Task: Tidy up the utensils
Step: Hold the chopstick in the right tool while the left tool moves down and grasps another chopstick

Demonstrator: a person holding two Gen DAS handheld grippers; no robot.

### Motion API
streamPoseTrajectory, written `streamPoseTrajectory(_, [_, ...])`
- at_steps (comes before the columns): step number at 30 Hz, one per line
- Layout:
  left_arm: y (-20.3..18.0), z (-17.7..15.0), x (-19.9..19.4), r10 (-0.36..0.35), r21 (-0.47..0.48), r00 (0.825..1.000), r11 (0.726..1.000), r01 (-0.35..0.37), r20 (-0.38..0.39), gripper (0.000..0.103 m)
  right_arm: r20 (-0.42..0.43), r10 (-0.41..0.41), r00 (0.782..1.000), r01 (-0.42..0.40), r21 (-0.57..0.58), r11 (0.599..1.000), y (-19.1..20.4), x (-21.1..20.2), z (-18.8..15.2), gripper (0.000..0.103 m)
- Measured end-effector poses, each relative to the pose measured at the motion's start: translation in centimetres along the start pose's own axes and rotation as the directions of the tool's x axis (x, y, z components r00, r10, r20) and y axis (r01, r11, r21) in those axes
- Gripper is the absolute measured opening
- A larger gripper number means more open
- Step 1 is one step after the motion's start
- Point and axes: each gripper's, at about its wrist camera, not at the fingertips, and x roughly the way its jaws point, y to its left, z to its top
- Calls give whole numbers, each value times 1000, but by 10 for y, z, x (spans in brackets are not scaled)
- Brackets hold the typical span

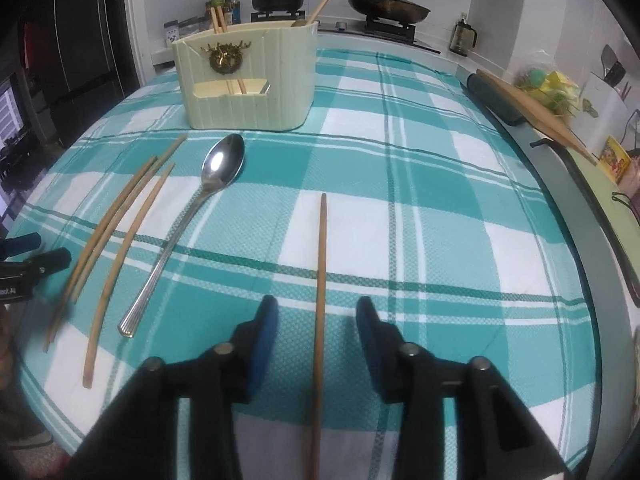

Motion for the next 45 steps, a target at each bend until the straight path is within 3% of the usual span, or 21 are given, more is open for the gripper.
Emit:
streamPoseTrajectory(12, [2, 2, 10, 14, -3, 1000, 1000, -14, -13, 103, 45, 23, 999, -28, 116, 993, -16, -14, -10, 45])
streamPoseTrajectory(18, [-5, 5, 17, 68, 36, 997, 997, -67, -24, 103, 42, 30, 999, -35, 129, 991, -18, -14, -12, 45])
streamPoseTrajectory(22, [-2, 12, 21, 61, 17, 997, 998, -60, -48, 103, 41, 27, 999, -32, 126, 992, -19, -15, -13, 45])
streamPoseTrajectory(27, [2, 12, 21, 50, 39, 998, 998, -49, -32, 103, -1, 56, 998, -56, 82, 995, -15, -11, -15, 45])
streamPoseTrajectory(35, [5, 14, 22, 20, 84, 999, 996, -16, -44, 103, -88, 34, 995, -33, 13, 999, -6, 13, -19, 45])
streamPoseTrajectory(45, [4, 22, 27, 6, 116, 997, 993, 3, -73, 103, -134, 62, 989, -64, -9, 998, -10, 18, -11, 45])
